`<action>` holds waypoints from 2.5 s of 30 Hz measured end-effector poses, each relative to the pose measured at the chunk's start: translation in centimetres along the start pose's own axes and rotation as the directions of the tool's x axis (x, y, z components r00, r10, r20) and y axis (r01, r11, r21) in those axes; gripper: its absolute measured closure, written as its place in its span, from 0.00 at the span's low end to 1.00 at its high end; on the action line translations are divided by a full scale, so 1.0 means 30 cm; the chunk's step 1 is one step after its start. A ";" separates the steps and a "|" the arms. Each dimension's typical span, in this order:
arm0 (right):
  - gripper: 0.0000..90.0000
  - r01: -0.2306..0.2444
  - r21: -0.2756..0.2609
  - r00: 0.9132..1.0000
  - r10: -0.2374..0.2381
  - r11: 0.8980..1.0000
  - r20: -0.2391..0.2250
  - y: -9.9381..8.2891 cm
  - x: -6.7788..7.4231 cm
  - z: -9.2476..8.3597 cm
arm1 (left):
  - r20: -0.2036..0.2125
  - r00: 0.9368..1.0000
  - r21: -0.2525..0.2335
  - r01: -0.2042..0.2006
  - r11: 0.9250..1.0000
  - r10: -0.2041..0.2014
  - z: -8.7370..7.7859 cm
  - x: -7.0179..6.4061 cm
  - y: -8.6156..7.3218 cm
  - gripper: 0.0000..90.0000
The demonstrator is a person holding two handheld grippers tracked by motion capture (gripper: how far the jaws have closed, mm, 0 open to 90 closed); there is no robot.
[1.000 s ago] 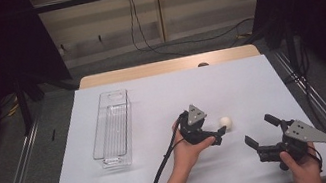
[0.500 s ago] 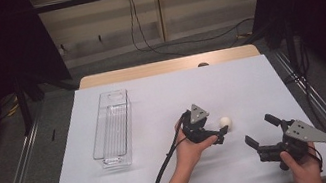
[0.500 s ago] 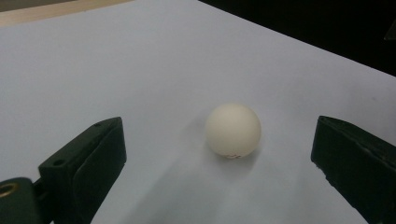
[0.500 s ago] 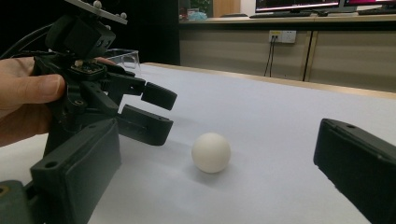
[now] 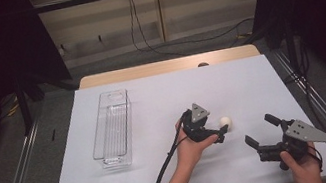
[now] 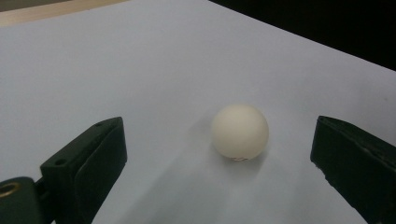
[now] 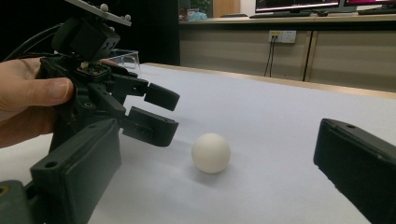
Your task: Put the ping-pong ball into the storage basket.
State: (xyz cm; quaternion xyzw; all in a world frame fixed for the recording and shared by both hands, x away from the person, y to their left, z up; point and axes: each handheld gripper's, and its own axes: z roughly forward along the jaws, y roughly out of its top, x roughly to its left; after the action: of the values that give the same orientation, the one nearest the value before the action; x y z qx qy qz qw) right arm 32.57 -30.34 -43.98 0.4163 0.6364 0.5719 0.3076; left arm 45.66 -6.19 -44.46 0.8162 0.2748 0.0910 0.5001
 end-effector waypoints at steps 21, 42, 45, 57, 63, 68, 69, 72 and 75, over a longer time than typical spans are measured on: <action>0.00 -0.006 -0.003 1.000 0.006 1.000 0.002 0.001 -0.002 -0.005 | -0.003 1.000 0.026 -0.002 1.000 0.002 0.044 -0.006 0.026 0.06; 0.00 -0.010 -0.007 1.000 0.010 1.000 0.006 0.002 -0.005 -0.009 | 0.058 0.998 0.060 -0.014 0.998 0.010 0.093 -0.002 0.008 0.21; 0.00 -0.012 -0.012 1.000 0.012 1.000 0.015 0.004 -0.005 -0.009 | 0.051 0.998 0.078 -0.028 0.997 0.024 0.101 -0.006 0.012 0.23; 0.00 -0.011 -0.011 1.000 0.011 1.000 0.010 0.004 -0.005 -0.011 | 0.016 0.999 0.127 -0.046 0.991 0.044 0.119 -0.022 0.035 0.31; 0.00 -0.011 -0.008 1.000 0.011 1.000 0.008 0.004 -0.006 -0.012 | 0.028 0.998 0.138 -0.060 0.989 0.056 0.135 -0.020 0.028 0.36; 0.00 -0.014 -0.011 1.000 0.014 1.000 0.011 0.003 -0.005 -0.010 | 0.034 0.998 0.167 -0.050 0.985 0.045 0.138 -0.019 0.027 0.39; 0.00 -0.012 -0.011 1.000 0.012 1.000 0.013 0.003 -0.005 -0.009 | 0.040 0.998 0.175 -0.055 0.983 0.049 0.138 -0.017 0.026 0.41; 0.00 -0.010 -0.010 1.000 0.010 1.000 0.011 0.002 -0.003 -0.009 | 0.053 0.998 0.182 -0.050 0.982 0.041 0.142 -0.014 0.019 0.47; 0.00 -0.010 -0.005 1.000 0.010 1.000 0.008 0.002 -0.004 -0.009 | 0.063 0.997 0.187 -0.044 0.981 0.033 0.141 -0.013 0.016 0.54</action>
State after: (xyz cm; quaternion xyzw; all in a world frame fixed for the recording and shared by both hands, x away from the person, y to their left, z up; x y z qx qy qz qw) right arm 32.40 -30.59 -43.89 0.4209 0.6316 0.5735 0.3083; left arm 47.31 -9.82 -46.04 0.8673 0.2514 0.0498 0.4268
